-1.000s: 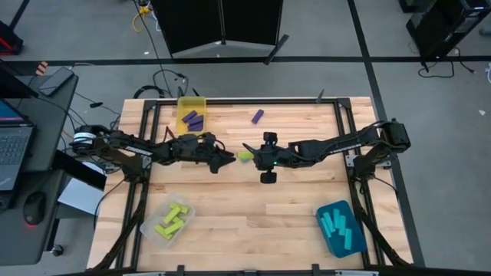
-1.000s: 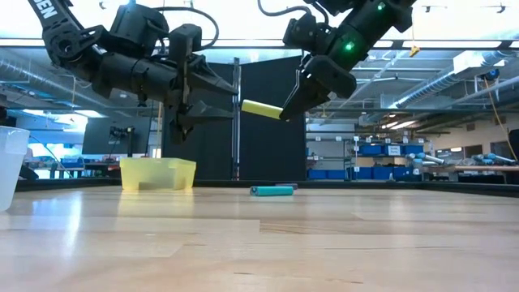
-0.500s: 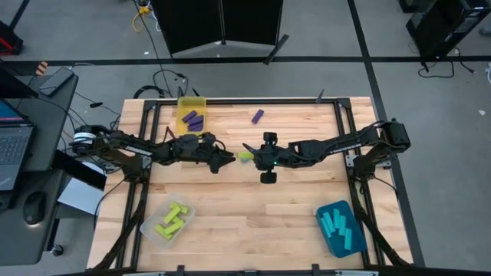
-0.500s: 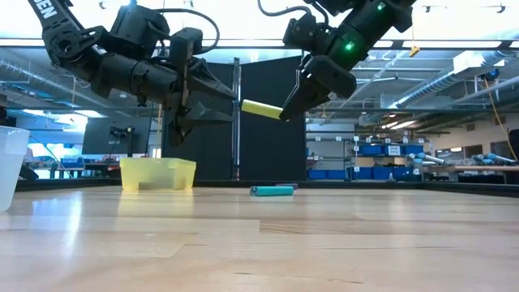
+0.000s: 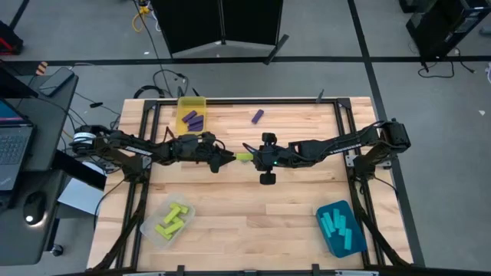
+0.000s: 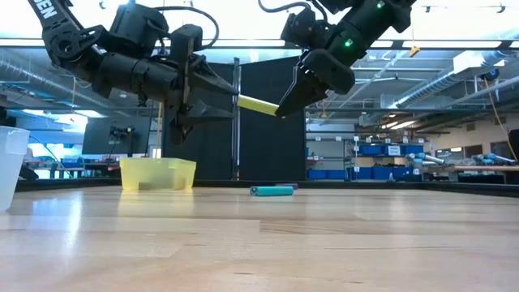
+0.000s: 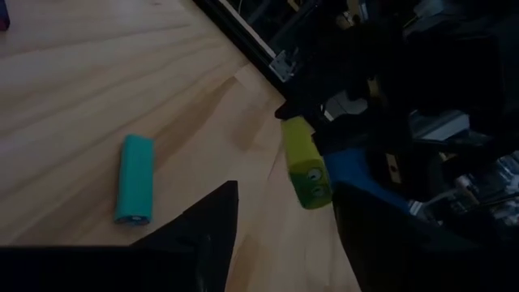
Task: Sort blocks
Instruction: Put the green block into the transparent bin
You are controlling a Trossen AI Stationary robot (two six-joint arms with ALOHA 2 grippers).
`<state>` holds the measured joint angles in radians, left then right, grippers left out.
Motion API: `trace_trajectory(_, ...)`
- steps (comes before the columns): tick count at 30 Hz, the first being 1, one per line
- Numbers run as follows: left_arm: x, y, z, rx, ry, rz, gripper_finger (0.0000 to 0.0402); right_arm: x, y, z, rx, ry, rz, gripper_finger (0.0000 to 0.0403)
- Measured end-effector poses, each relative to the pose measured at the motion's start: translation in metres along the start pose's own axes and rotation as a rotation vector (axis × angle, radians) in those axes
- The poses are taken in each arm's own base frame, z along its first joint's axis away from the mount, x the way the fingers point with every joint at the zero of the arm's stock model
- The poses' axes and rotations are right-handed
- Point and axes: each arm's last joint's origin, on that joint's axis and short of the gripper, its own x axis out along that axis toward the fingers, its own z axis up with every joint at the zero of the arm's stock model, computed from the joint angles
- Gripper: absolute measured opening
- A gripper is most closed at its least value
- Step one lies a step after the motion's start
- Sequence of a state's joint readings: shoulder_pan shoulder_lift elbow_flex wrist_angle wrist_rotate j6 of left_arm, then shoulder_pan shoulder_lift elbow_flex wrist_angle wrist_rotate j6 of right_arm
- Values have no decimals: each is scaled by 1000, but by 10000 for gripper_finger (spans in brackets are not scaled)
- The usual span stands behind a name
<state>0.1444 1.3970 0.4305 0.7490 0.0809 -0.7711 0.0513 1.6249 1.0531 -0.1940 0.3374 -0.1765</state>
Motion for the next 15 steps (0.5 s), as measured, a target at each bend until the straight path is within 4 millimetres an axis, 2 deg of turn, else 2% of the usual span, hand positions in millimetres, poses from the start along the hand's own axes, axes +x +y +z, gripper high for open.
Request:
trace_trajectory(7, 0, -1, 1, -18, -11, -2, 213, 5, -5, -1, 9, 3, -4, 112)
trace_trajectory(15, 0, 3, 2, 6, -41, 51, 214, 25, -14, -3, 27, -25, -9, 112)
